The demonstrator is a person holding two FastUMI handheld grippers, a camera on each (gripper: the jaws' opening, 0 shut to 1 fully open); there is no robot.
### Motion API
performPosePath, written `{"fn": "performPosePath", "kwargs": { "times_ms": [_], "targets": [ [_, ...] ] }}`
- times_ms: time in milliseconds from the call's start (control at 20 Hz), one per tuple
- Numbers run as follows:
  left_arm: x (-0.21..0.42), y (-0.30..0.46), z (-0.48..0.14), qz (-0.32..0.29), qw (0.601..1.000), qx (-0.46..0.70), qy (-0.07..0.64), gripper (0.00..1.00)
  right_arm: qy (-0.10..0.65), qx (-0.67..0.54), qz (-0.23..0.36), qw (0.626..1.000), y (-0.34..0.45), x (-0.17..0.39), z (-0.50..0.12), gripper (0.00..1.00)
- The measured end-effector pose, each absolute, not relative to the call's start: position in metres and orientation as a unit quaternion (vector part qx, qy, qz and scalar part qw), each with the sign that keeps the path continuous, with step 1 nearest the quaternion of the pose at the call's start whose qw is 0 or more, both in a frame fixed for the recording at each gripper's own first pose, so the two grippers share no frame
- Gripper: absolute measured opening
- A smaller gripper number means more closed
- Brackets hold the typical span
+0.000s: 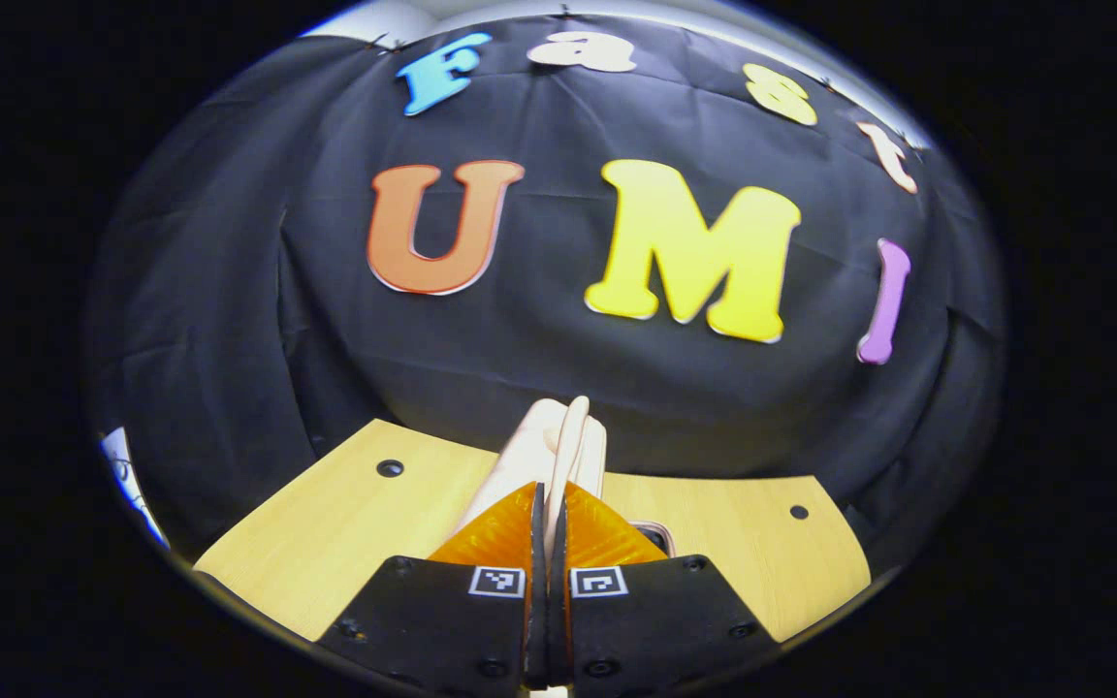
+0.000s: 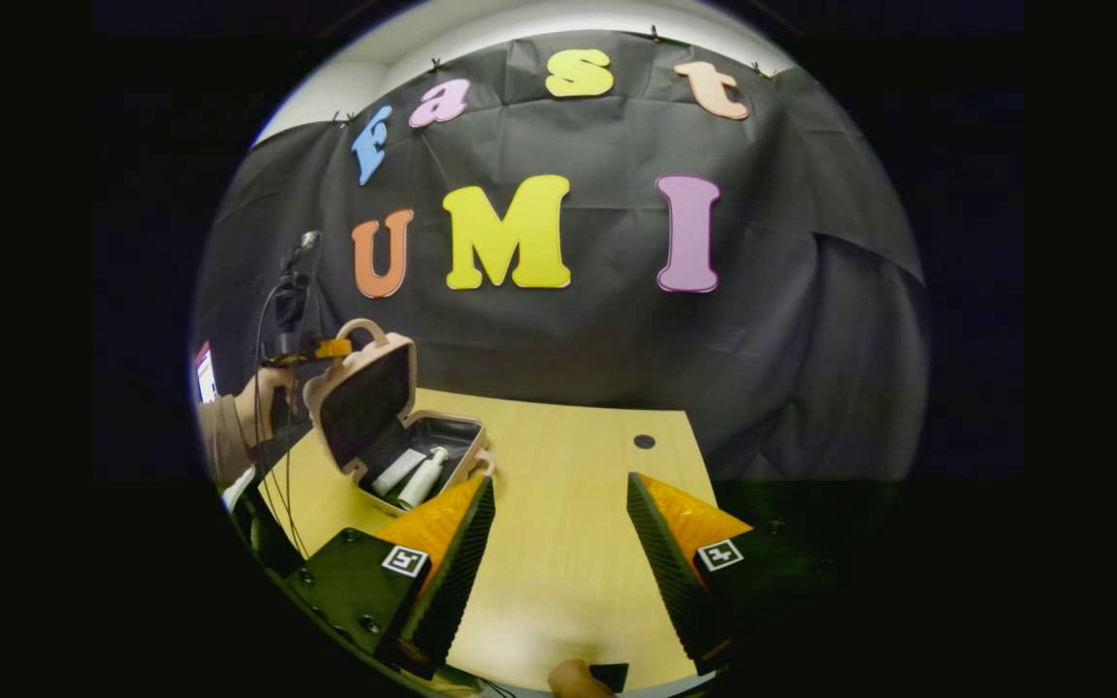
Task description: First open the suitcase, pack the skin care products into it, and then close the suitcase.
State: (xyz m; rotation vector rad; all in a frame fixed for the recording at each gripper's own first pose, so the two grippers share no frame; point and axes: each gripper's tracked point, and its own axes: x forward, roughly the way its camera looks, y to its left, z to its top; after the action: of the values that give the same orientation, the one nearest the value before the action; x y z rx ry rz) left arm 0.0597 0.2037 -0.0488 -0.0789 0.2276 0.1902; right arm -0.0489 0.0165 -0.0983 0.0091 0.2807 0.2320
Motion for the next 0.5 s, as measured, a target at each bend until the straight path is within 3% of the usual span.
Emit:
{"fn": "performPosePath", "kwargs": {
  "times_ms": [250, 500],
  "targets": [
    [0.076, 0.109, -0.107, 0.058, 0.983, 0.045, 0.165, 0.04, 0.105, -0.011, 0.101, 0.989, -0.022, -0.060, -0.089, 0.82],
    [0.086, 0.060, -0.170, 0.041, 0.964, 0.138, 0.225, 0.04, 0.064, -0.034, 0.057, 0.996, -0.084, -0.070, -0.082, 0.81]
  ]
}}
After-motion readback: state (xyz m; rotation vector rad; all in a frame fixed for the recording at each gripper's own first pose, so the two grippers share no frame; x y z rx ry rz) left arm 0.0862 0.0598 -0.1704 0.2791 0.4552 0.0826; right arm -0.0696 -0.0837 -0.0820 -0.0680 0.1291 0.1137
